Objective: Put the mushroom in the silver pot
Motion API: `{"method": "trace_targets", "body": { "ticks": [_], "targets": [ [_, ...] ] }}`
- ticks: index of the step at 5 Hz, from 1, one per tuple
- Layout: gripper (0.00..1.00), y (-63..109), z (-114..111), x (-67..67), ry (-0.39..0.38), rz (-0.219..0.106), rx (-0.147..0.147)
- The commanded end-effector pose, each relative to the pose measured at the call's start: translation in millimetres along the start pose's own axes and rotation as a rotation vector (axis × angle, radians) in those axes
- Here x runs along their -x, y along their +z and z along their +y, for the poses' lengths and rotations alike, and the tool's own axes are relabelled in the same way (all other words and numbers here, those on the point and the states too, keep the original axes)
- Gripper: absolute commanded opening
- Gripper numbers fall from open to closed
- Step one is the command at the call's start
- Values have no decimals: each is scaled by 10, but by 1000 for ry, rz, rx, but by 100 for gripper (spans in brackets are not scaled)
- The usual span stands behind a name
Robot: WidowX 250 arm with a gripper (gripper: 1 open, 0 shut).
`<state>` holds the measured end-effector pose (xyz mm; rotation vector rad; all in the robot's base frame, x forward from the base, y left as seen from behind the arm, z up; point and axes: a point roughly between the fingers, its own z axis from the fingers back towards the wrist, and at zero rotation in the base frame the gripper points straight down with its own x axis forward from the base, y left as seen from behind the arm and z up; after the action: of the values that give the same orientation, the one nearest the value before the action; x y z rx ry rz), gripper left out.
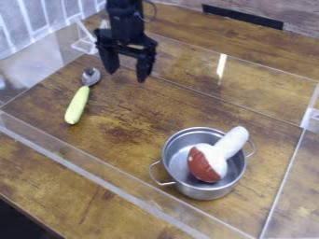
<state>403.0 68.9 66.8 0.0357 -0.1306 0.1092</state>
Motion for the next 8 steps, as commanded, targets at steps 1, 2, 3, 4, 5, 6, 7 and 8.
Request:
{"method": "trace_targets", "body": {
  "ticks": [1,2,3,4,5,6,7,8],
  "targets": [
    [100,166,-117,-90,-32,-40,5],
    [100,207,-63,-124,-65,-49,6],
    [100,253,-3,-142,-74,-55,7],
    [0,302,36,-125,-59,-56,2],
    [100,372,63,-98,-44,-55,4],
    [100,342,52,-67,-99,-57,19],
    [100,301,48,-49,-161,-64,26],
    [100,451,74,-128,-163,-81,23]
  ]
}}
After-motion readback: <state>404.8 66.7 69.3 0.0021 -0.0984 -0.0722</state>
